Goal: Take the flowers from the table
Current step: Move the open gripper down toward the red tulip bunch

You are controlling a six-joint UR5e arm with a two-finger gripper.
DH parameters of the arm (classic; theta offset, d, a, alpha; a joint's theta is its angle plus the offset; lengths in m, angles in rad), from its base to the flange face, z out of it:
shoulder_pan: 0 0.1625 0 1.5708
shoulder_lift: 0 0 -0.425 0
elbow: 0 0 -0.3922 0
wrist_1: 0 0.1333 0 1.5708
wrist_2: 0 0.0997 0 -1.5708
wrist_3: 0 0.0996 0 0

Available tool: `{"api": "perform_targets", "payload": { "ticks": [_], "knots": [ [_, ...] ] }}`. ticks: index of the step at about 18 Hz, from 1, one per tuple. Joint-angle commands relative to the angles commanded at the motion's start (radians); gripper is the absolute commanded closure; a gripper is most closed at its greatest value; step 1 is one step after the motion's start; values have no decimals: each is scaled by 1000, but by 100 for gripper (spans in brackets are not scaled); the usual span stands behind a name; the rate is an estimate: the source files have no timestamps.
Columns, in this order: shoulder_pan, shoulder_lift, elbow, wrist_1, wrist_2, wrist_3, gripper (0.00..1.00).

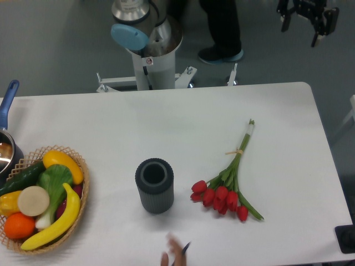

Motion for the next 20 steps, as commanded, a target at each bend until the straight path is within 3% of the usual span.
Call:
{"api": "perform_targets", "payload": {
  "ticks": [7, 14, 20],
  "knots": [
    [-3, 12, -2, -3, 9, -9, 0],
    [-20, 14, -12, -3, -15, -130, 0],
    [-63, 12, -34, 3, -92, -351, 0]
  ]
}}
